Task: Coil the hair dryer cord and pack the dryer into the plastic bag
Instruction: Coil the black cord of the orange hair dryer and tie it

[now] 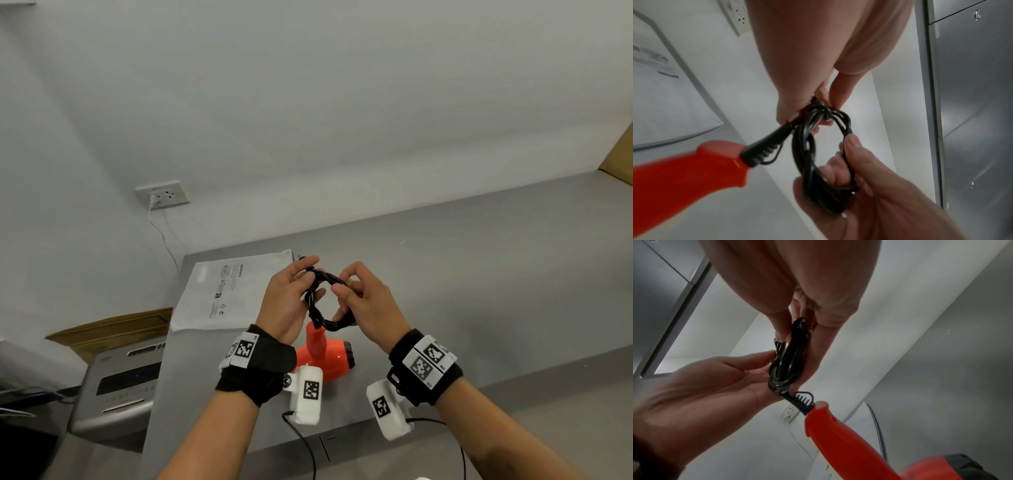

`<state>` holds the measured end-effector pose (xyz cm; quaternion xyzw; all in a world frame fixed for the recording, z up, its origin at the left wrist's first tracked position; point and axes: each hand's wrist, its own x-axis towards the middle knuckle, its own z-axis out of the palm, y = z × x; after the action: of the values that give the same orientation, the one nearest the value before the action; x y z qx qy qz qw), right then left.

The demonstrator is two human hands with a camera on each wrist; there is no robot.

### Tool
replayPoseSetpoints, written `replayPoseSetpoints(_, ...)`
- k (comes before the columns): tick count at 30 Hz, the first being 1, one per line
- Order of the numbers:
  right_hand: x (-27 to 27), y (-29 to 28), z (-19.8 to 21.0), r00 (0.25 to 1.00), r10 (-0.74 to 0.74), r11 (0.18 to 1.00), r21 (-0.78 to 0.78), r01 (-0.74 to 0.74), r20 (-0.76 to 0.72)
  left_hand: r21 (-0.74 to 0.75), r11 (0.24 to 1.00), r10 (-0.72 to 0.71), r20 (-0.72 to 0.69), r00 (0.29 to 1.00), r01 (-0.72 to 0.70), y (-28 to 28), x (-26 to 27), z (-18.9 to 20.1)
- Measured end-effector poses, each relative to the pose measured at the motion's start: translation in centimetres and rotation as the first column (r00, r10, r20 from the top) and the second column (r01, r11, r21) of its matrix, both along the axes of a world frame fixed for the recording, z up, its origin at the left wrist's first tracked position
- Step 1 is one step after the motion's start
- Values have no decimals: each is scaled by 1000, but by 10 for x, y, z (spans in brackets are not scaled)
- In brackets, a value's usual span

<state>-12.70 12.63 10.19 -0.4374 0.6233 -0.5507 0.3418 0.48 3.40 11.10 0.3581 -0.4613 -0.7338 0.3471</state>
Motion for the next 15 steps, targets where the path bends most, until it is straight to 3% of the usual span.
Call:
replayPoseSetpoints(4,-3,-2,-7,998,-47,998,33,48,-44,-10,1000,20,27,999,-20,4,-5,0)
replayPoseSetpoints(6,-6,-4,-14,957,-127,988,54,146,-260,-73,997,8,67,998,-3,6,-7,2)
replayPoseSetpoints(9,-4,3,-16,821,-192,979,-45,200,-538,-248,969,49,171,984,-5,4,-7,6)
replayPoseSetpoints(12,11,4,-15,871,-105,994,-44,96,-480,-341,940,69,200,977,3,7,-13,12)
replayPoseSetpoints(15,17,-7,-21,915,-110,994,-36,104,-389,-356,930,-35,175,984,96,20,-22,14)
